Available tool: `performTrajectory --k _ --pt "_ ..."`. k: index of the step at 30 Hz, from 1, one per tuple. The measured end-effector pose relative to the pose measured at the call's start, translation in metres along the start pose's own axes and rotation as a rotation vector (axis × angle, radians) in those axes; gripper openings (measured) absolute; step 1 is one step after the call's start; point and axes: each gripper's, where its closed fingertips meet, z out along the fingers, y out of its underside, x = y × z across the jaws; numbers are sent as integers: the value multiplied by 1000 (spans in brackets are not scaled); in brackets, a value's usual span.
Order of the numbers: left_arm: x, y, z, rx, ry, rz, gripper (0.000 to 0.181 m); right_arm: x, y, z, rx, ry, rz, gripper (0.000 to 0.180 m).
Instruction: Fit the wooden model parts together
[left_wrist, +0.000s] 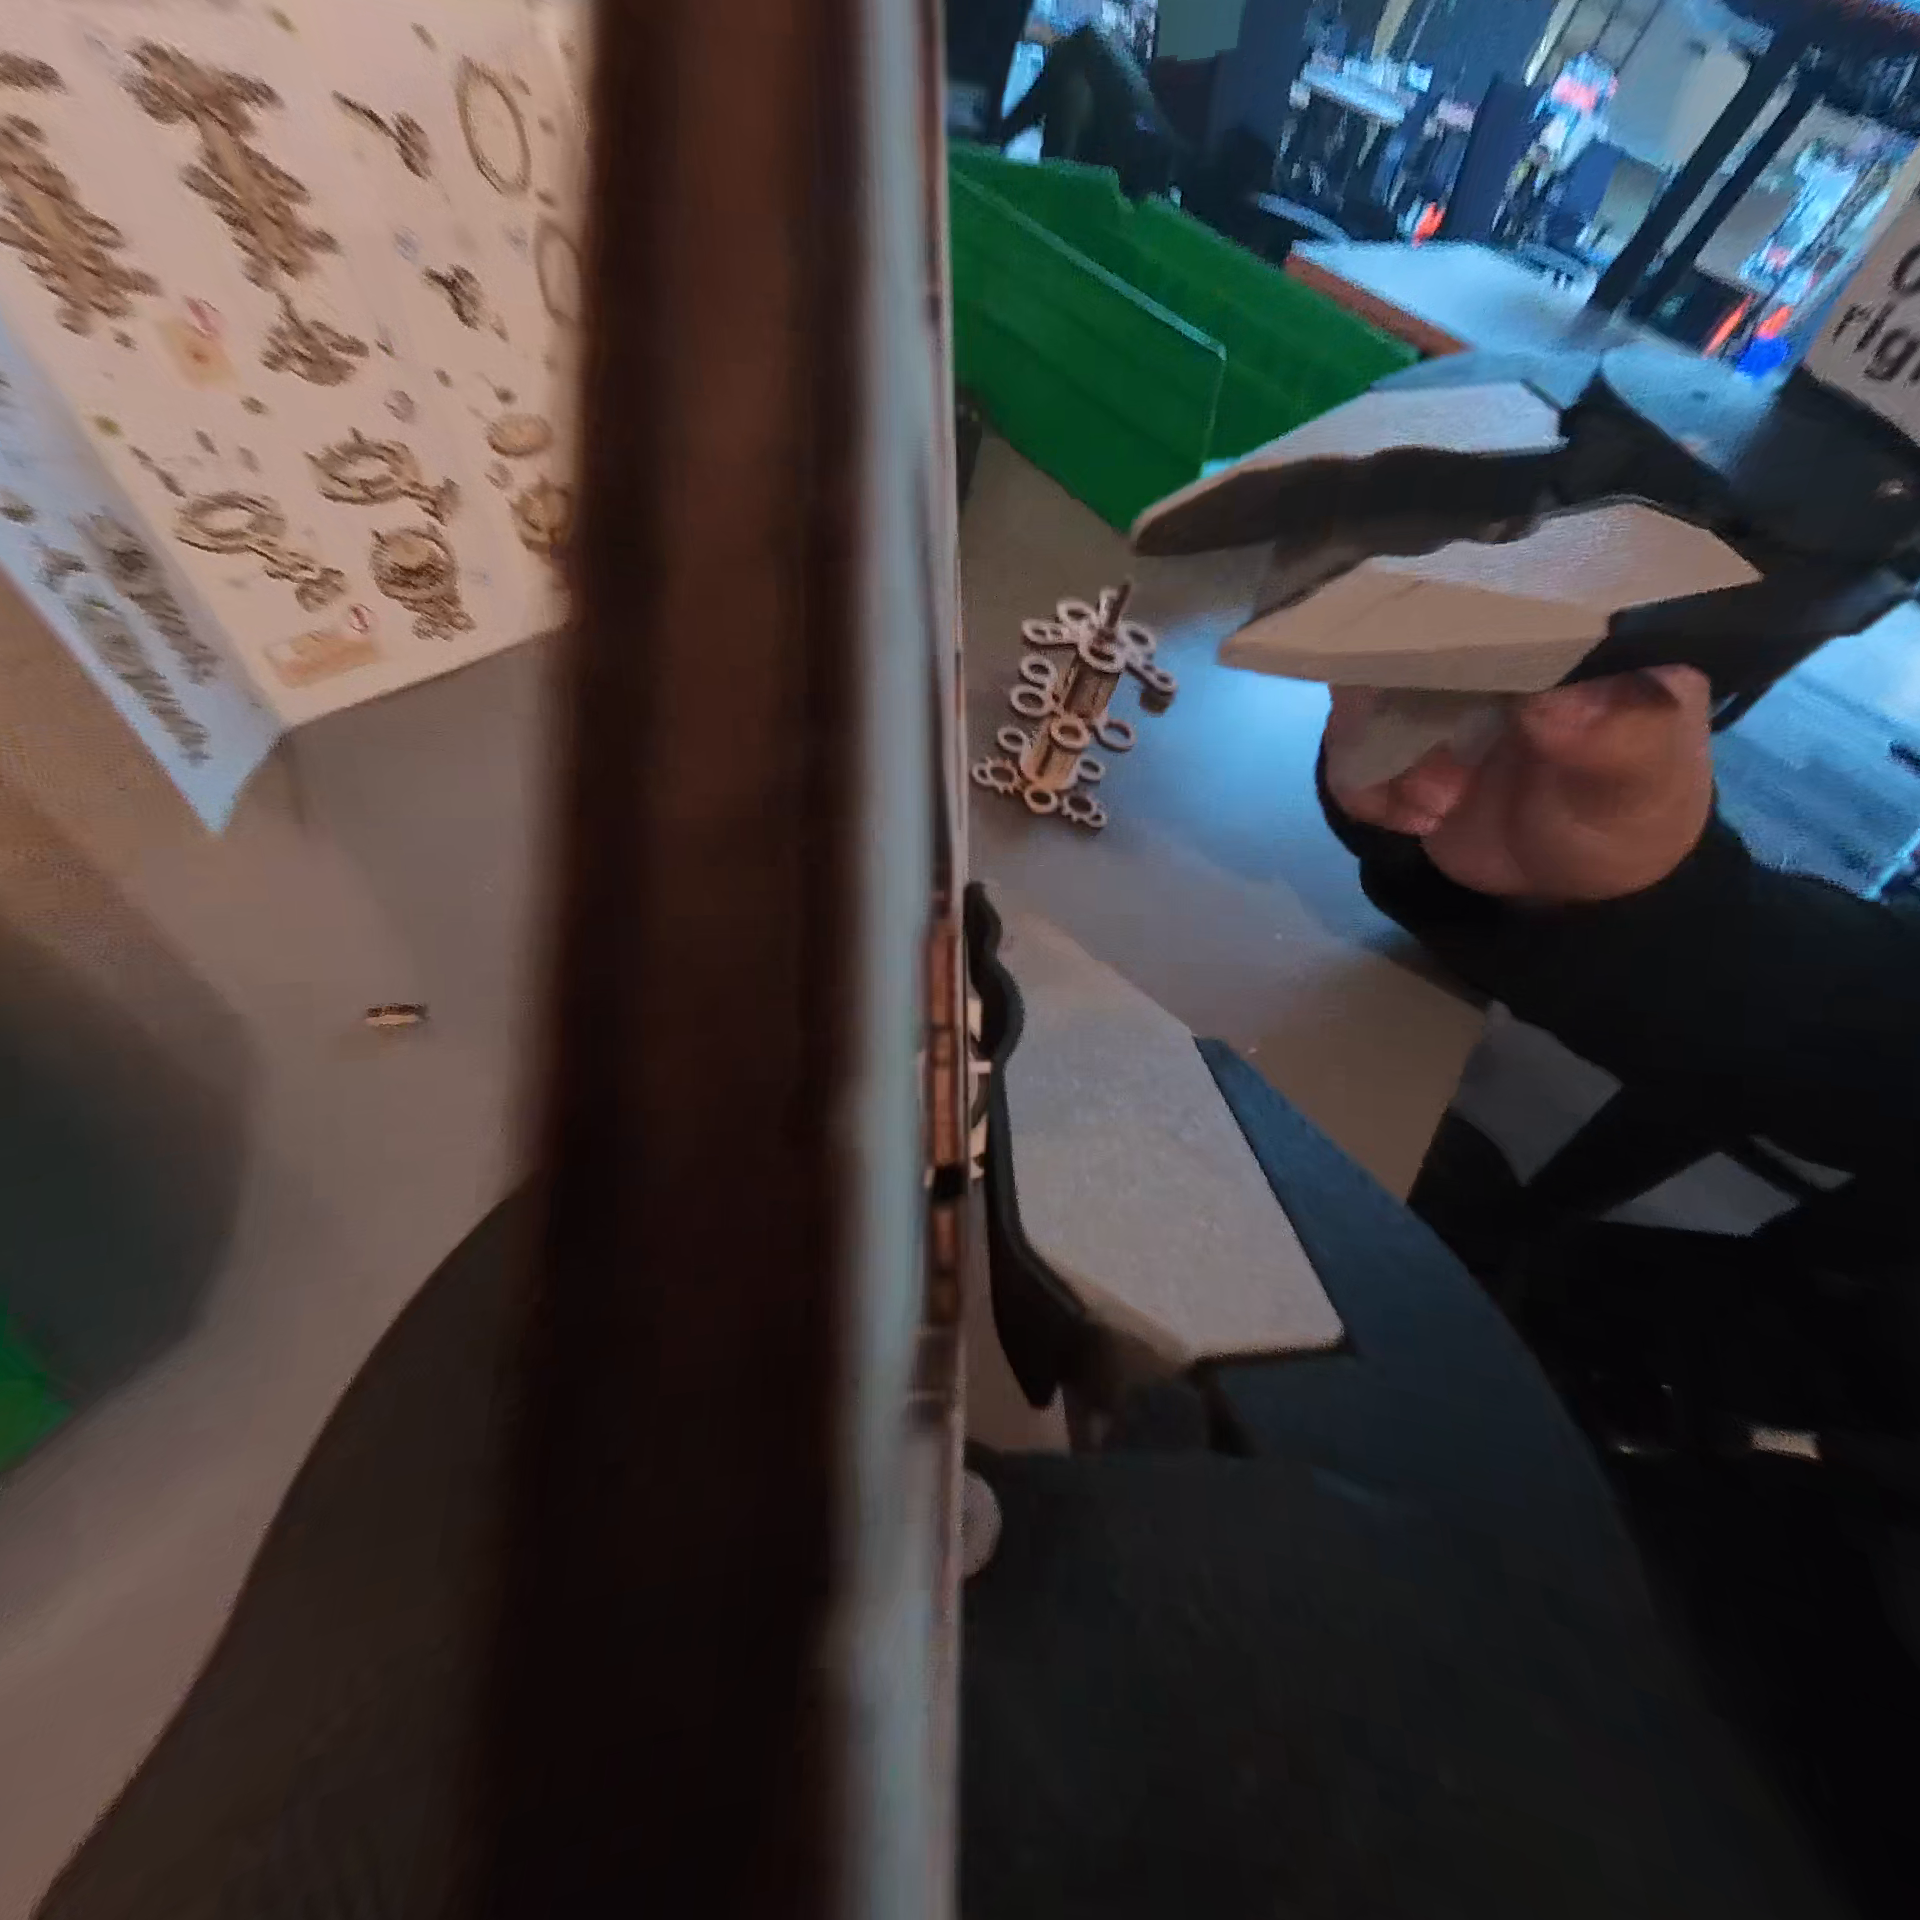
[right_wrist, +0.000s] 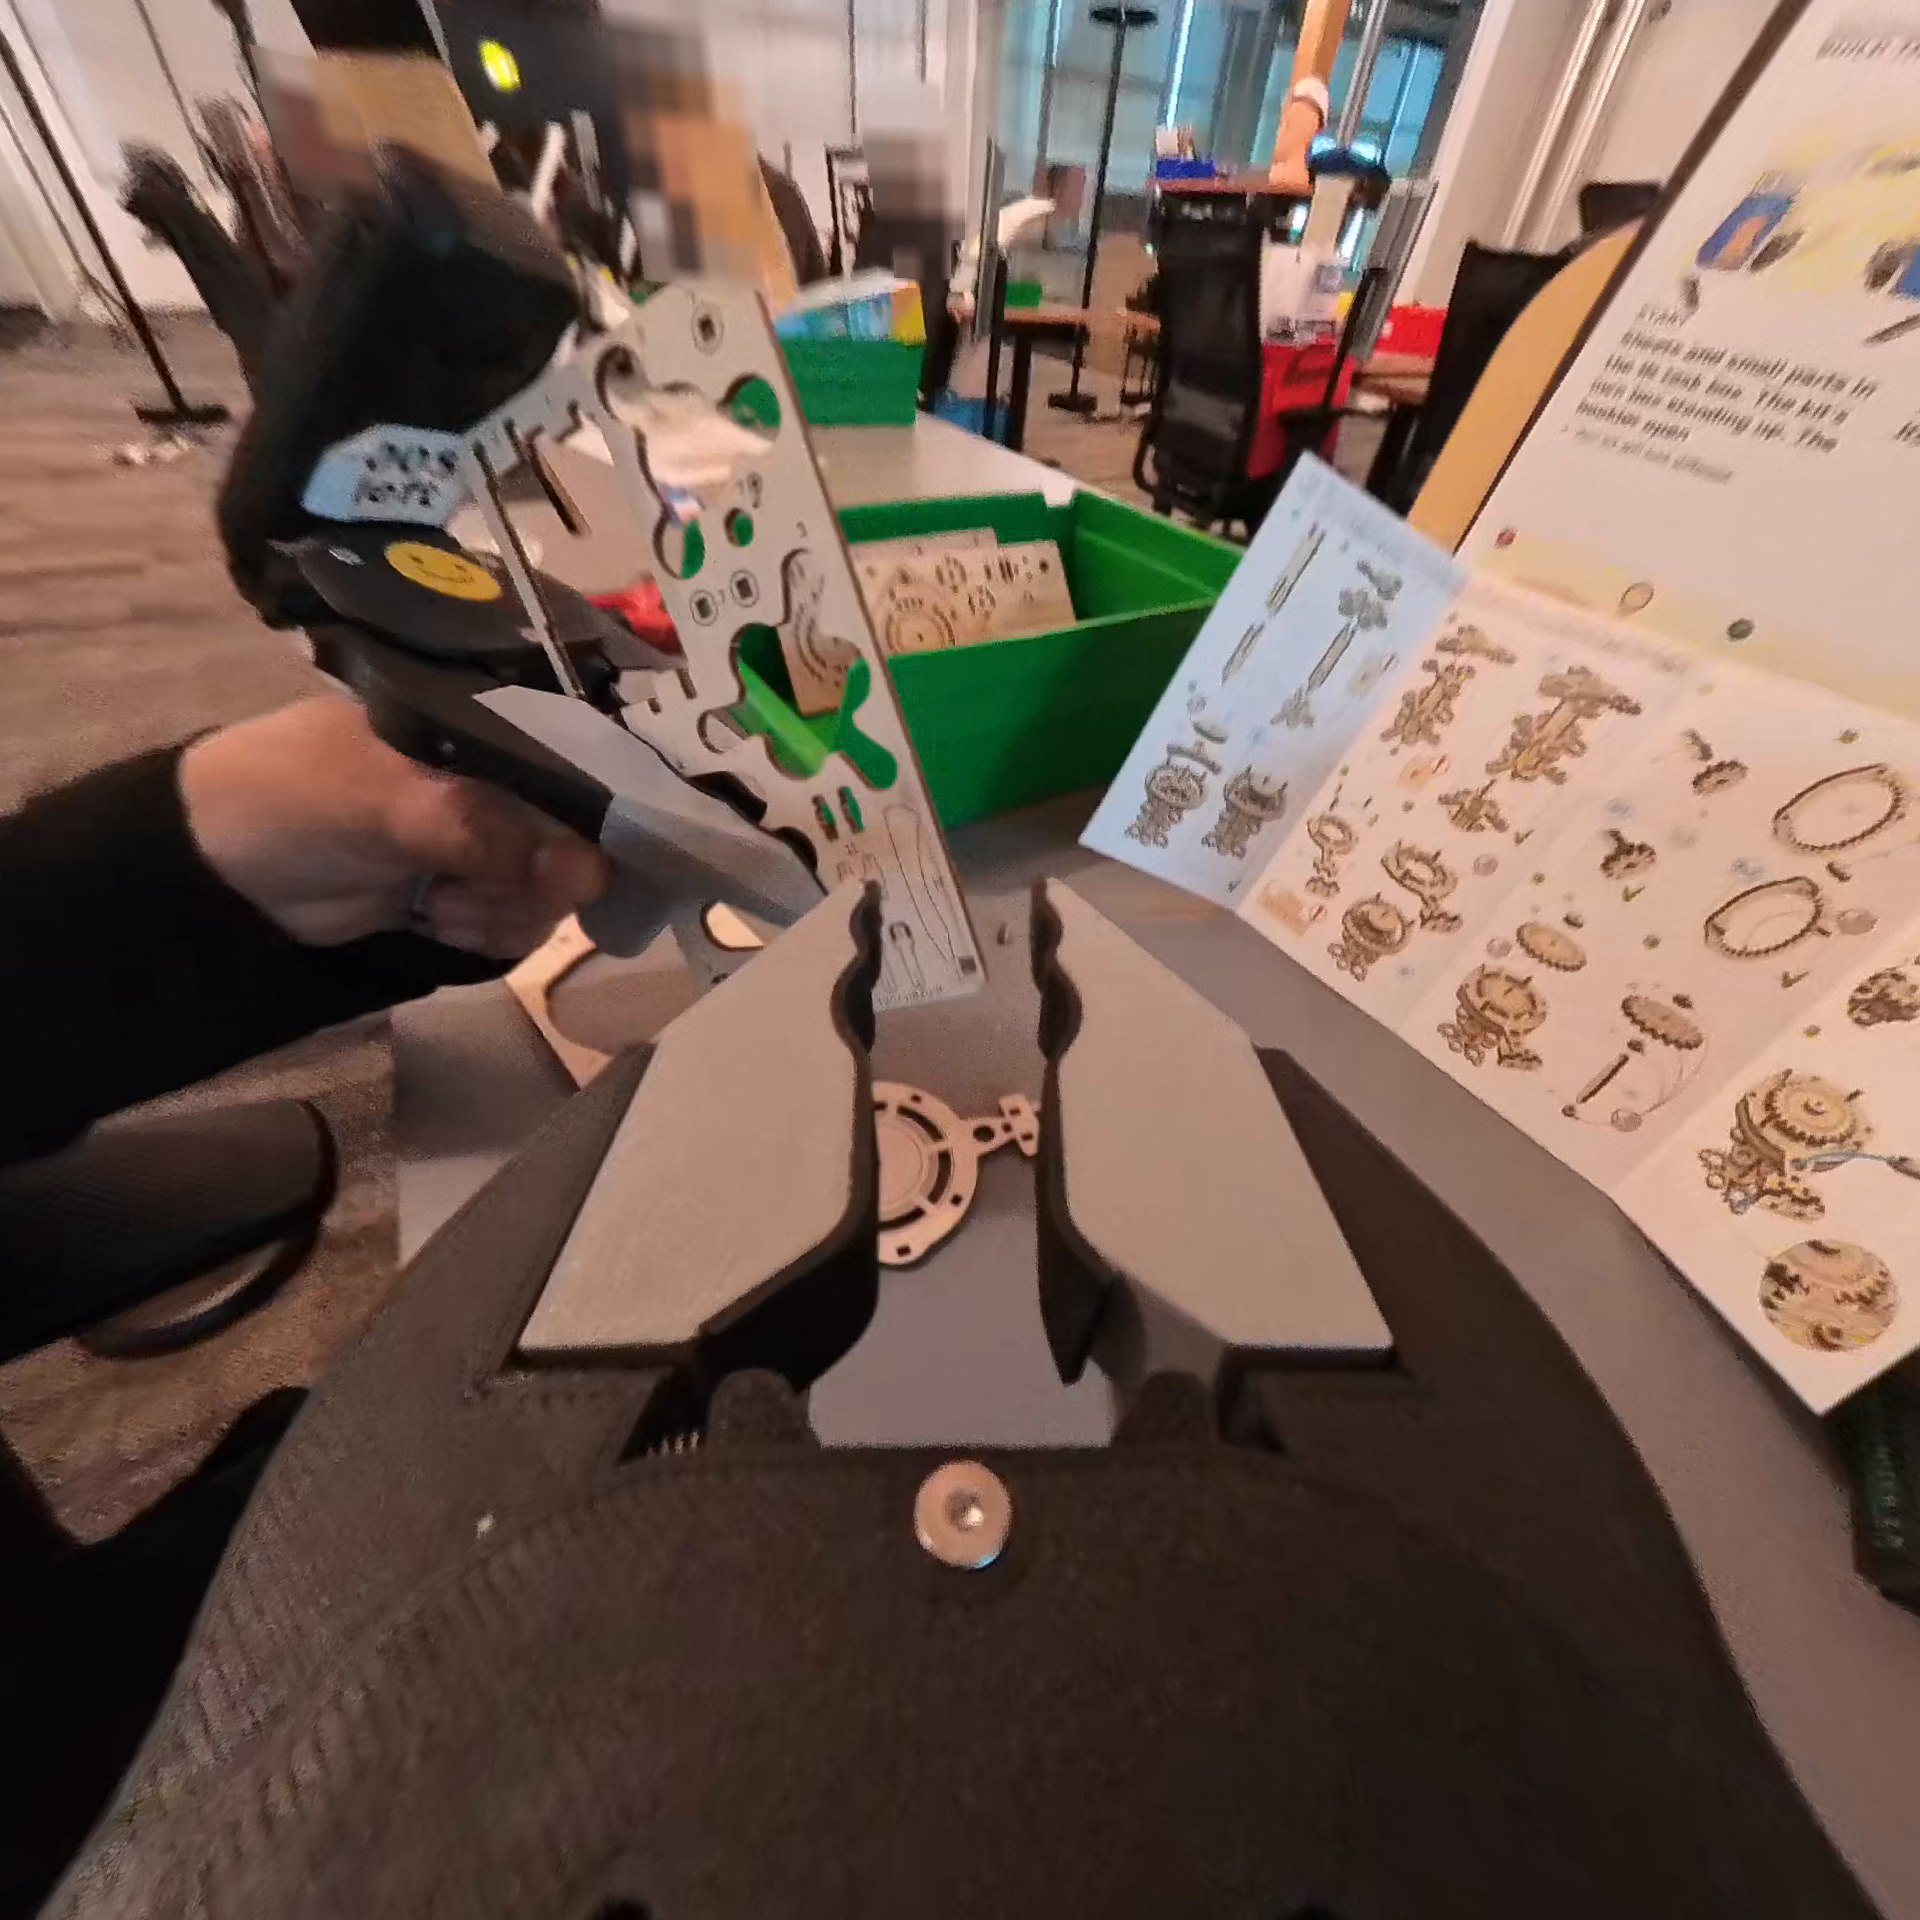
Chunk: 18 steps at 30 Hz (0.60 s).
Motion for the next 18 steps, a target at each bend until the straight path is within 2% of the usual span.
performTrajectory --k 1,6,13,16,18 --pt "-2 -6 -6 26 4 -10 0 2 -4 -4 8 -9 18 26" --pt "8 -23 -22 102 91 -30 0 5 -5 -12 -11 -95 111 29" --pt "60 -11 -9 44 378 -95 0 -29 -2 -11 -33 -372 236 33" --pt "70 -8 -5 28 419 -107 0 -45 -1 -15 -49 -492 277 30" --pt "73 -6 -3 16 427 -112 0 -47 3 -16 -72 -525 291 22"
